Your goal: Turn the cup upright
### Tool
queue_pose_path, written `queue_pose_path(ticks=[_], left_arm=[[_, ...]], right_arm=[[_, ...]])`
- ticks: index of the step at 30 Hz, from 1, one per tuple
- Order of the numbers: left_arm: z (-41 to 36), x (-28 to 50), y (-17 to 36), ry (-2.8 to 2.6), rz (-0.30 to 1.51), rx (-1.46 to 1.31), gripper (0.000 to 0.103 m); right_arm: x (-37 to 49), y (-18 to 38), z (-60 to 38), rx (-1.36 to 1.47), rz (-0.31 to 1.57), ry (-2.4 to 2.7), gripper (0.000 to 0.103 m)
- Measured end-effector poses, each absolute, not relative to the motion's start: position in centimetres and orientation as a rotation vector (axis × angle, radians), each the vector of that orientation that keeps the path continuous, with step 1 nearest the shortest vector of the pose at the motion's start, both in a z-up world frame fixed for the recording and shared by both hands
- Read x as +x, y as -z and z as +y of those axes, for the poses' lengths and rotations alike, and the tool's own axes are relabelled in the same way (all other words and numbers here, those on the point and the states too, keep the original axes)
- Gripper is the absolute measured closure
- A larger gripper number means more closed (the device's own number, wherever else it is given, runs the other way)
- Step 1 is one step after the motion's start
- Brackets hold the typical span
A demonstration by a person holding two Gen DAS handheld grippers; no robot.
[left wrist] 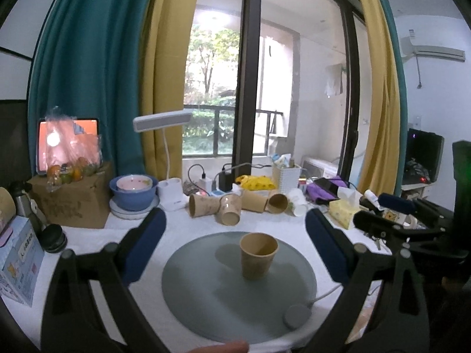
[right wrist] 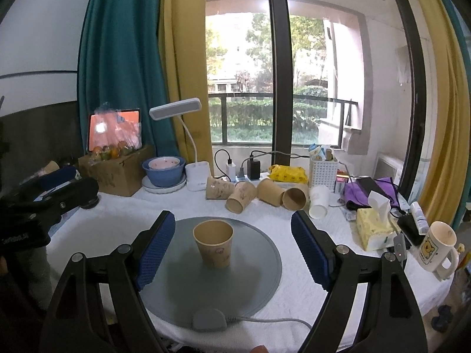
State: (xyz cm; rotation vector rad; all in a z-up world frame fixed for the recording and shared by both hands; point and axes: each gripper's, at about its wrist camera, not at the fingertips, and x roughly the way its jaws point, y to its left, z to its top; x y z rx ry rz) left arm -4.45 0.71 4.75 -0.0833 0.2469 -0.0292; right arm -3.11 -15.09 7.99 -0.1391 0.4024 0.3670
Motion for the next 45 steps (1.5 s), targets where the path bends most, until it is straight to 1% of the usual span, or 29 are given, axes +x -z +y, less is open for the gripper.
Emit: queue_pose_path(ticks=[45], left_arm=[[0.76, -4.86, -4.54, 0.036, 0.25, -0.098, 0.006]], right_arm=[[-3.05, -8.01, -14.47, -0.143, 0.405, -0.378, 0.019]])
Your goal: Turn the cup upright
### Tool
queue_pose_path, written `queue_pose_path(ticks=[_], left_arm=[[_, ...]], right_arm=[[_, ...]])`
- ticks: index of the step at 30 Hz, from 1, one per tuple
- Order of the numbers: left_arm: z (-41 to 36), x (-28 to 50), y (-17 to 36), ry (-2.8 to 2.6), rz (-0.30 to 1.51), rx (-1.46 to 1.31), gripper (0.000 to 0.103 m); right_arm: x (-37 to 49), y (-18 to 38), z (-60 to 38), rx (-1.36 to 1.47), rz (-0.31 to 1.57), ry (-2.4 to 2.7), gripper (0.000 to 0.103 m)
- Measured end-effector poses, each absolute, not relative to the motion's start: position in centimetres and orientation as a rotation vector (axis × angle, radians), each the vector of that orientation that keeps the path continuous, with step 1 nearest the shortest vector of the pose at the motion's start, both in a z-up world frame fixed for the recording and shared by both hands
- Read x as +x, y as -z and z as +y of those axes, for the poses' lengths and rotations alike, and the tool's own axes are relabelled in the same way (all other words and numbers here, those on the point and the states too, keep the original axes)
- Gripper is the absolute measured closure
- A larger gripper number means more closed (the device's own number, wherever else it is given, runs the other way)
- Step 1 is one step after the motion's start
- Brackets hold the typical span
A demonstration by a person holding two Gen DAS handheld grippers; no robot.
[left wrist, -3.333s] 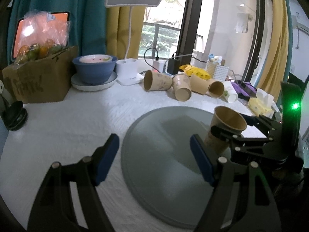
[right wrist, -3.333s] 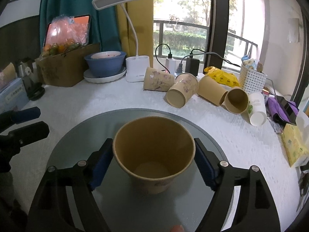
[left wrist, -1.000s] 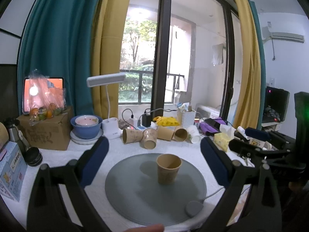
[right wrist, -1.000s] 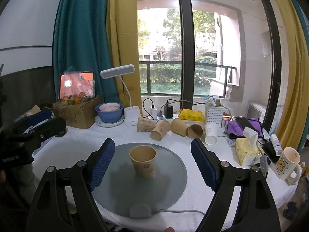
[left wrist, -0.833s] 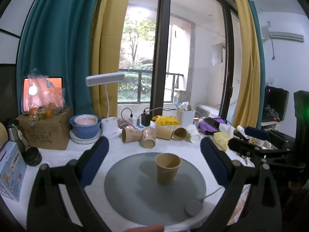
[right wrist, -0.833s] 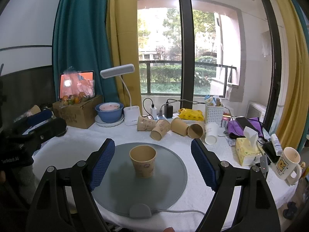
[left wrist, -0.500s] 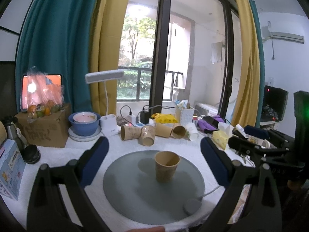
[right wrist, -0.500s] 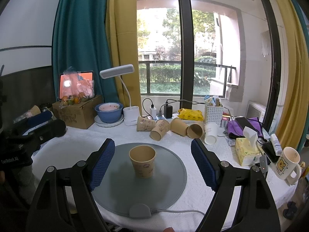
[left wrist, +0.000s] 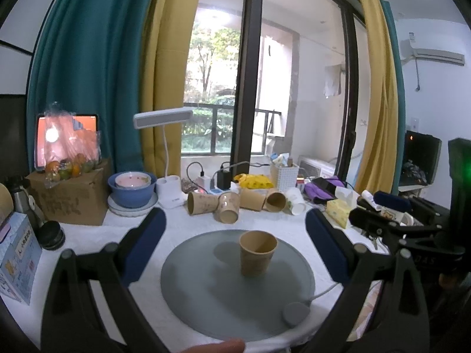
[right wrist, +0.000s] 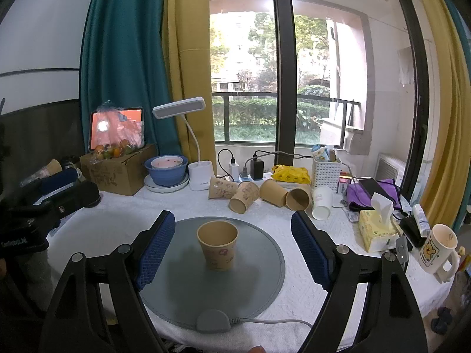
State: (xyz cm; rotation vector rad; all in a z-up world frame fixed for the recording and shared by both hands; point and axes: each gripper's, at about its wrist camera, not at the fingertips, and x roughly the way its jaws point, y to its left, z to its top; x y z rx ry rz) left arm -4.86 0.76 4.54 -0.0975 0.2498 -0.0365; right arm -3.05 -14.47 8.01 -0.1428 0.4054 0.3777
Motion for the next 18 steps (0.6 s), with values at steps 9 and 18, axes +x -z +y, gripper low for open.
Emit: queue_pose_path(ticks=[9, 18], left_arm=[[0.9, -4.95, -4.78, 0.032, 0.244, -0.095, 0.006], [1.04, -4.98, -4.91, 0.025, 0.235, -0.088, 0.006]], right_arm=[[-3.1, -7.99, -14.43, -0.143, 0.407, -0.379, 0.019], [-3.09, -8.0, -14.39, -0.143, 0.407, -0.378, 0.019]])
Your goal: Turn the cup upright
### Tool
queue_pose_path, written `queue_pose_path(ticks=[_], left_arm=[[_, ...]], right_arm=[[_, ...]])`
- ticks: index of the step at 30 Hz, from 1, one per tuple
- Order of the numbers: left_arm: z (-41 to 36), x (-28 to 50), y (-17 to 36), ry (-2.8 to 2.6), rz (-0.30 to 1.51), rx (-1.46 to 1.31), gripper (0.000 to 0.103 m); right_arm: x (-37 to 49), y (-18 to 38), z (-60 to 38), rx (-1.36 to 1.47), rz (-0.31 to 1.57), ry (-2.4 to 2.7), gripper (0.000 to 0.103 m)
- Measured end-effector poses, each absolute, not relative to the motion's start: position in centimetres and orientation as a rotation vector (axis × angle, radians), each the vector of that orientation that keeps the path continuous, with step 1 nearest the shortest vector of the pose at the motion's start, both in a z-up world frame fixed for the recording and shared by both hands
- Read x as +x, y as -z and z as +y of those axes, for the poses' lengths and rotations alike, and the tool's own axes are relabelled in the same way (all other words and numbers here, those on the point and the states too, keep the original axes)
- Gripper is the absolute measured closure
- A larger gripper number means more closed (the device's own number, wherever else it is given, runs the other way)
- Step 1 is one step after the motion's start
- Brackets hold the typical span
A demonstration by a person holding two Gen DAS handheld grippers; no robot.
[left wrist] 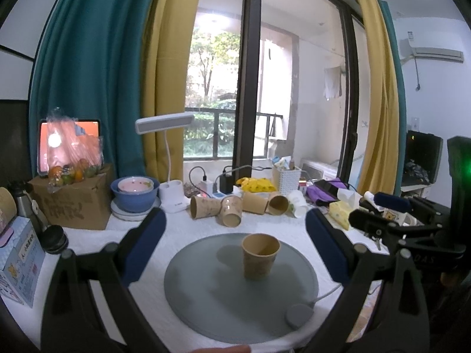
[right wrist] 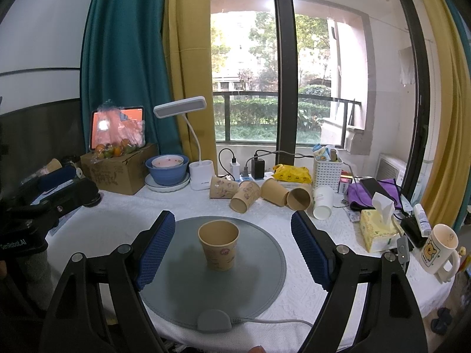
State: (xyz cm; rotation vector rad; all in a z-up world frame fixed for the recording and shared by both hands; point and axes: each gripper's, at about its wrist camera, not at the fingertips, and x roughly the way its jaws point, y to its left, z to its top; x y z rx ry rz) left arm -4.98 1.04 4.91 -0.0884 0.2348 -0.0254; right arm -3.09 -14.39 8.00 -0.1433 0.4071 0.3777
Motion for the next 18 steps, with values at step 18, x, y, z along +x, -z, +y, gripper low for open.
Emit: queue_pose_path(ticks=[18], left_arm=[[1.07, -5.04, -4.75, 0.032, 0.236, -0.087, 0.006]], right_arm=[[-3.08, -7.95, -14.26, -0.144, 0.408, -0.378, 0.019]])
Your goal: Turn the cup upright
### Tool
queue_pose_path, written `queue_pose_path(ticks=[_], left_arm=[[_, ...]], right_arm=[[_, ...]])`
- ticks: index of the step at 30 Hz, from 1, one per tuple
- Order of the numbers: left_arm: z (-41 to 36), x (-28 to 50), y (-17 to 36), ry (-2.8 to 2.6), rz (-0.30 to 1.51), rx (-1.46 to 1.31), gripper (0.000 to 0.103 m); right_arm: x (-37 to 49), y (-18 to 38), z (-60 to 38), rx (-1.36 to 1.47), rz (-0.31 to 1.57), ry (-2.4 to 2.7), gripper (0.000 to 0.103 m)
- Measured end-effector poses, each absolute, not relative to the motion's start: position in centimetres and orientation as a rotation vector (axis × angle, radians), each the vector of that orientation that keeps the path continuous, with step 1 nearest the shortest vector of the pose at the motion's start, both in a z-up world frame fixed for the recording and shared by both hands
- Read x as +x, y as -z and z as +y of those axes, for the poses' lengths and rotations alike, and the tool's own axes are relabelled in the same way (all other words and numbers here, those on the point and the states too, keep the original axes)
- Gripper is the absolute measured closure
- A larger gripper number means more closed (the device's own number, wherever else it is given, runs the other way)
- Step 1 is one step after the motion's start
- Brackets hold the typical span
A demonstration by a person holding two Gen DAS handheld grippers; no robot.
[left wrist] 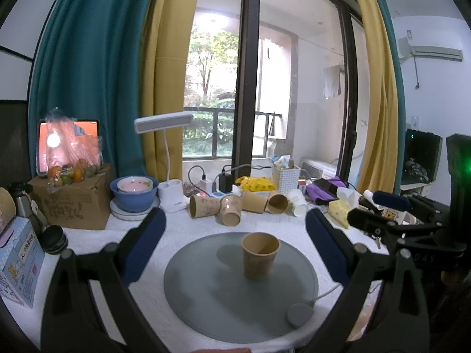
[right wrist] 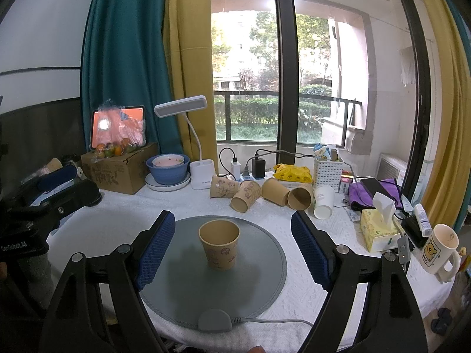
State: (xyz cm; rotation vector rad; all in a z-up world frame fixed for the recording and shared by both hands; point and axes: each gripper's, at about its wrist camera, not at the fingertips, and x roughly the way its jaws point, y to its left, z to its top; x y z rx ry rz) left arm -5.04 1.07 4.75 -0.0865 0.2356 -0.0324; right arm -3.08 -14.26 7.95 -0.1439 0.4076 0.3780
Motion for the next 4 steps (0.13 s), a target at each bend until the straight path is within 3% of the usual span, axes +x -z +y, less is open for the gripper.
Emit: queue_pose_path(ticks=[4], left_arm=[[0.91, -5.39, -4.83, 0.034, 0.217, -0.082, 0.006]], right_arm=[[-3.15, -7.85, -14.19, -0.148, 0.41, -0.383, 0.019]])
